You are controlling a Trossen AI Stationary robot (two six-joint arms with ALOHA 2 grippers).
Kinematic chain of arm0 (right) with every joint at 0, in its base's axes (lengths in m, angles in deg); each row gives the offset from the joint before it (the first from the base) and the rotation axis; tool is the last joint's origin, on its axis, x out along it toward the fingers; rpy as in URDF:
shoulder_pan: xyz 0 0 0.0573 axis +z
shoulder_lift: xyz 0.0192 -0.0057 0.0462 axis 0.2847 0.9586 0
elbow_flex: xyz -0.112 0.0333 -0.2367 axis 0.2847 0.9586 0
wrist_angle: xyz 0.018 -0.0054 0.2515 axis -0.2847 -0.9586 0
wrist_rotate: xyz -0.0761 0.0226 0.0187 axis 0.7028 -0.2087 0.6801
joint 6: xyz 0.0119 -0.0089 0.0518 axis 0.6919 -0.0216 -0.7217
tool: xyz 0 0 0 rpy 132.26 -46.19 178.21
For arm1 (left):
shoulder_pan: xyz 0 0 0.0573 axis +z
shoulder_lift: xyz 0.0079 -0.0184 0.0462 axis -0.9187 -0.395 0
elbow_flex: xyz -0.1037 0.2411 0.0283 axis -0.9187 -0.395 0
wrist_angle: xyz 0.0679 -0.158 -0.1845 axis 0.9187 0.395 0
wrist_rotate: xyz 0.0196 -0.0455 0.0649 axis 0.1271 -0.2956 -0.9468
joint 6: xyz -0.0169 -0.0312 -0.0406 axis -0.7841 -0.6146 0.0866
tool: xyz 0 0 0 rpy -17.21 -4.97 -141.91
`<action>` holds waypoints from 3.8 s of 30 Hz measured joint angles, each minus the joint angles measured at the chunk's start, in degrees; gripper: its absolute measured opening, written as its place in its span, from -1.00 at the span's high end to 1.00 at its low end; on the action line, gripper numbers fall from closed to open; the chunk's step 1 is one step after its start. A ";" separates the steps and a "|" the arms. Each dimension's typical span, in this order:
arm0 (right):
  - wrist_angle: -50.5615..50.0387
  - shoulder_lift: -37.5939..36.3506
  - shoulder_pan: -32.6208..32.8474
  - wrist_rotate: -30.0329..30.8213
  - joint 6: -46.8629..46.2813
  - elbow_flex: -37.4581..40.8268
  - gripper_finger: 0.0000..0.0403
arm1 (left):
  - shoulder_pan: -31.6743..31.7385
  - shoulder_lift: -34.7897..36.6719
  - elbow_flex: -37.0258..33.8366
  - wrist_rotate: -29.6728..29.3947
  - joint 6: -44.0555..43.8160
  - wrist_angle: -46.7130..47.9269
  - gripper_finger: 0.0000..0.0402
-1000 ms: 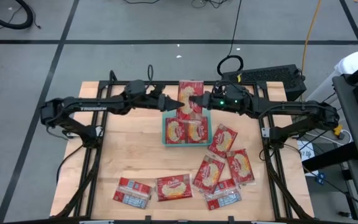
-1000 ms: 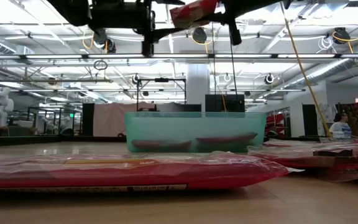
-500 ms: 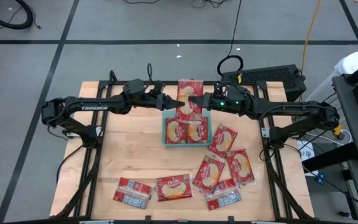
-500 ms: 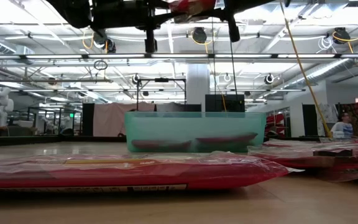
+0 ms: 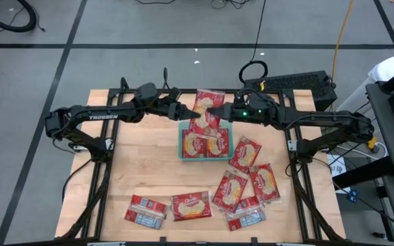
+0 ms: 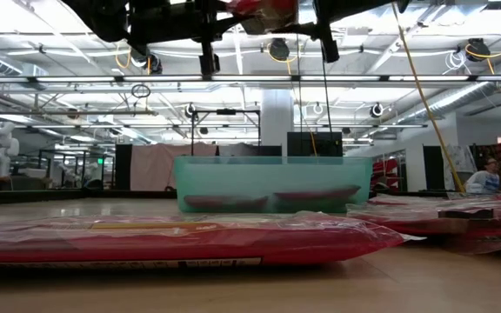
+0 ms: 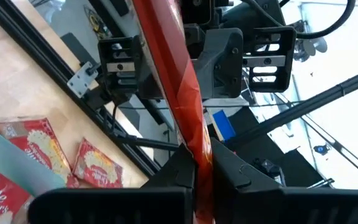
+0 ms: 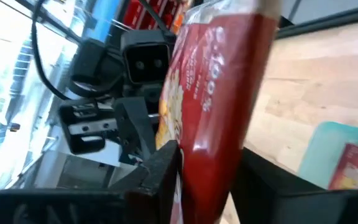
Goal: Sort popcorn bags into baskets
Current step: Put the red popcorn bag into the green bin
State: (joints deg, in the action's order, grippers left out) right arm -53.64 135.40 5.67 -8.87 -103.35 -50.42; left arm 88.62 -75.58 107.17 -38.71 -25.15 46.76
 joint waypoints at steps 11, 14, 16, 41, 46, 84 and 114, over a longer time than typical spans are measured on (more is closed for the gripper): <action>-1.59 -0.01 -1.53 -2.95 0.94 0.00 0.31 | 0.25 -0.02 0.00 0.40 1.46 0.59 0.89; -2.43 -0.01 -2.11 -4.15 0.96 0.00 0.31 | 0.37 -0.02 0.00 -0.78 3.31 2.29 0.90; -2.82 0.01 -2.27 -4.29 0.60 0.00 0.31 | 0.40 0.00 0.00 -1.56 3.45 2.71 0.88; -1.93 -1.13 -2.28 -2.89 1.11 0.11 0.48 | 1.94 3.21 0.07 -5.69 5.49 5.71 0.85; -2.55 -1.15 -2.99 -4.60 1.37 0.09 0.75 | 1.24 3.15 0.07 -5.28 8.66 5.71 0.78; -23.74 14.63 -5.44 -19.49 -0.77 -6.47 0.94 | 4.53 20.72 0.04 -13.32 25.21 65.68 -0.13; -10.73 25.96 -0.72 -13.45 -9.29 -5.31 0.94 | 3.81 20.31 0.02 -15.35 25.75 68.04 0.05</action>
State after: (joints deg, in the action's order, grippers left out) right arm -64.36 161.36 4.95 -22.32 -112.64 -55.73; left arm 92.43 -55.28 107.19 -54.07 0.60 114.79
